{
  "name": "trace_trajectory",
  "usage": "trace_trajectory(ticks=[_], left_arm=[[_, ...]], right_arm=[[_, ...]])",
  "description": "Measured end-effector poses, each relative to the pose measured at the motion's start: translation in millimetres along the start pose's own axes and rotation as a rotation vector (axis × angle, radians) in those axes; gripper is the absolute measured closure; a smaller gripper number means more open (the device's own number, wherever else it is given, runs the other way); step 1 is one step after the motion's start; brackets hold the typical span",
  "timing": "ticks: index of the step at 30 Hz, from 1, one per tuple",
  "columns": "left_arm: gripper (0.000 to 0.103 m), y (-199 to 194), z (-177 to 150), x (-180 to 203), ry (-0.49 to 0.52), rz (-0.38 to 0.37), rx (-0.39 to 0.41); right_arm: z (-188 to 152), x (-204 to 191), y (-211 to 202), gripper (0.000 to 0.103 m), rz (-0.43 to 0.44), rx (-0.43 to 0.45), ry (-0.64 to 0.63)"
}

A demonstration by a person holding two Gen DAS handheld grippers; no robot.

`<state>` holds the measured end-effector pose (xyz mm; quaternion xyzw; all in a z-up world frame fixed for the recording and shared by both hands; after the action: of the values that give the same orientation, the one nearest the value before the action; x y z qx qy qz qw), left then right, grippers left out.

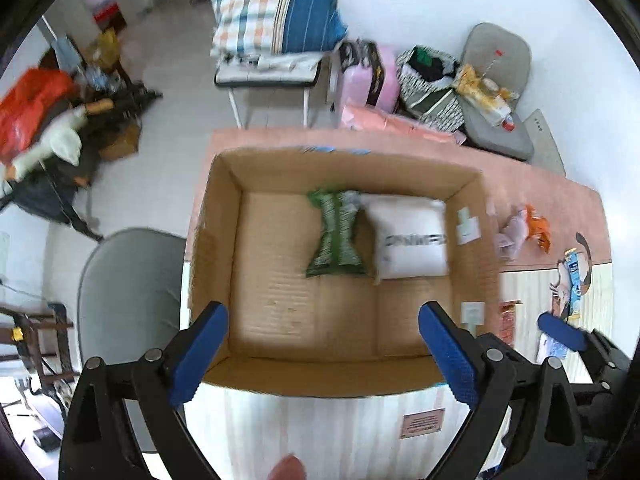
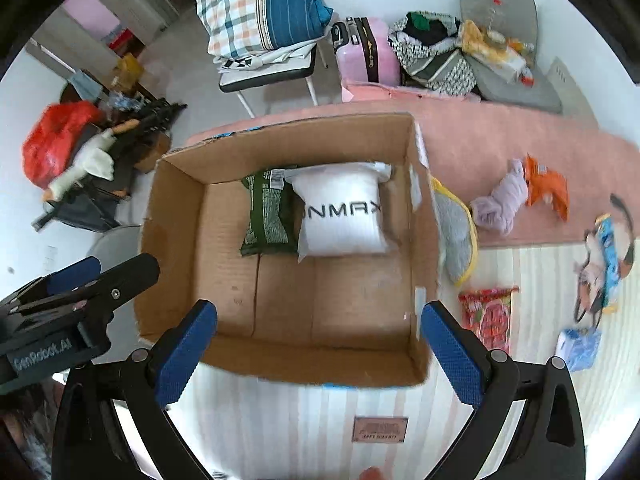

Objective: Organize soft objects
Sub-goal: 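Open both tools to release the bags in the box, then grasp the red snack bag with the left tool while the right tool grasps the blue-white packet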

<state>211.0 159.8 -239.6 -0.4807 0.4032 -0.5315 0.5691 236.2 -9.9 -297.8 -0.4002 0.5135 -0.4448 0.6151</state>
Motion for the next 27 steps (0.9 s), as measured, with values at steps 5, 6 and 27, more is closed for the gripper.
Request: trace_trajectory(ticks=[5, 6, 27], left_arm=[[0.006, -22.3, -13.0, 96.7, 0.072, -0.058, 0.009], [0.006, -18.5, -16.4, 121.9, 0.100, -0.073, -0.008], [0.006, 218.6, -61.7, 300.0, 0.174, -0.006, -0.542]], right_arm=[[-22.2, 111.4, -39.2, 0.000, 0.000, 0.012, 0.211], [-31.9, 147.2, -46.7, 0.000, -0.010, 0.014, 0.283], [-111.0, 439.1, 72.2, 0.043, 0.033, -0.271, 0.876]])
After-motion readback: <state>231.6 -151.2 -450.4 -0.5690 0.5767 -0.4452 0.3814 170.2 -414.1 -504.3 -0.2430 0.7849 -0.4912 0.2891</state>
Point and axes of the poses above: each gripper's, at about its wrist camera, not at the fingertips, and y roughly the way its jaws point, x to its right, z to its top, the point moved 5 cm from there along y, roughly the way its jaws point, and after that the axes turned 3 degrees about -x, right-handed, at the moved point
